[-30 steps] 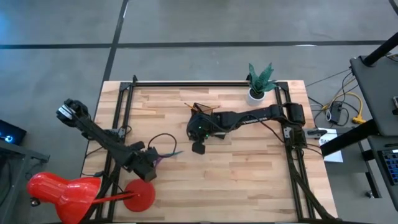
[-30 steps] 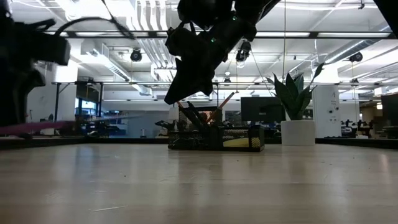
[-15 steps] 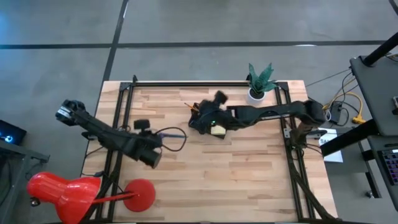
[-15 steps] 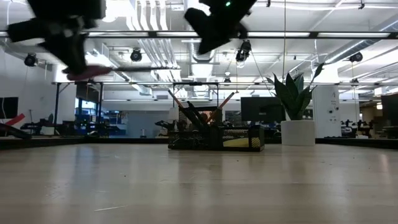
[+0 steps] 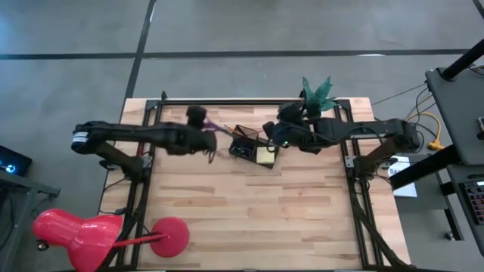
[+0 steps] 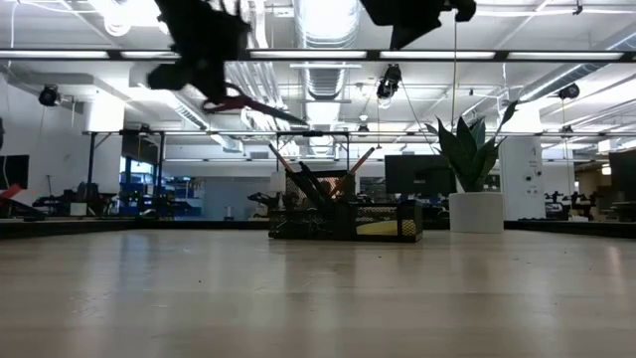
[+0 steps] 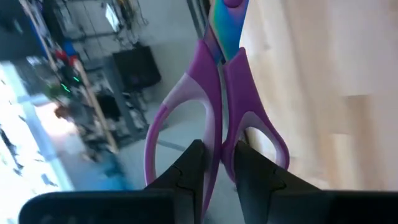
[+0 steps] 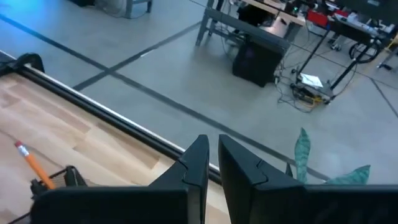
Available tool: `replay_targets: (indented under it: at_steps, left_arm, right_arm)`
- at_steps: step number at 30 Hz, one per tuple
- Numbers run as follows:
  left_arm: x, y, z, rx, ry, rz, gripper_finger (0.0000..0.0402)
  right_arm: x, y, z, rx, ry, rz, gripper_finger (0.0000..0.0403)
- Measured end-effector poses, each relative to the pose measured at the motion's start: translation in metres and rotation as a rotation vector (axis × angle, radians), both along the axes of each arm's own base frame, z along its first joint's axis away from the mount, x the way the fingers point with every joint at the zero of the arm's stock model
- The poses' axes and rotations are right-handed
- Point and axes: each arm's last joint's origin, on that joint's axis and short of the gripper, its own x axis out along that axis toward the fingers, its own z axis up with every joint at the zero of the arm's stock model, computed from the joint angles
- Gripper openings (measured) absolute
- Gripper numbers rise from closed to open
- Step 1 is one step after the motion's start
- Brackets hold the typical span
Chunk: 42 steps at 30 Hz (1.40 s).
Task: Pick and place office supplies into organizer
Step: Put the scissors into the desk organizer, then return to Home Position
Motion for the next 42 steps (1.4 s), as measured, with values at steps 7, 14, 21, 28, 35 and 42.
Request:
replay_targets:
  at_steps: [7, 14, 21, 28, 35, 42]
  left_arm:
    - [0.036, 0.044, -0.001, 0.137, 0.190, -0.100, 0.0049]
    - [0.067, 0.061, -0.018, 0.229, 0.399, -0.236, 0.0049]
    - [0.087, 0.065, -0.027, 0.235, 0.418, -0.251, 0.0049]
    - [0.096, 0.066, -0.046, 0.219, 0.484, -0.274, 0.0054]
    - [0.107, 0.052, -0.059, 0.205, 0.489, -0.333, 0.0092]
    - [0.109, 0.035, -0.043, 0.240, 0.348, -0.330, 0.0097]
  right_arm:
    - [-0.005, 0.007, 0.005, 0.001, -0.014, 0.021, 0.0027]
    - [-0.006, 0.010, 0.004, 0.001, -0.004, 0.032, 0.0027]
    - [-0.006, 0.010, 0.004, 0.002, -0.004, 0.032, 0.0027]
    - [-0.006, 0.010, 0.004, 0.009, 0.008, 0.044, 0.0027]
    - [-0.006, 0.010, 0.003, 0.010, 0.020, 0.051, 0.0027]
    - [-0.007, 0.010, 0.002, 0.029, 0.043, 0.067, 0.0027]
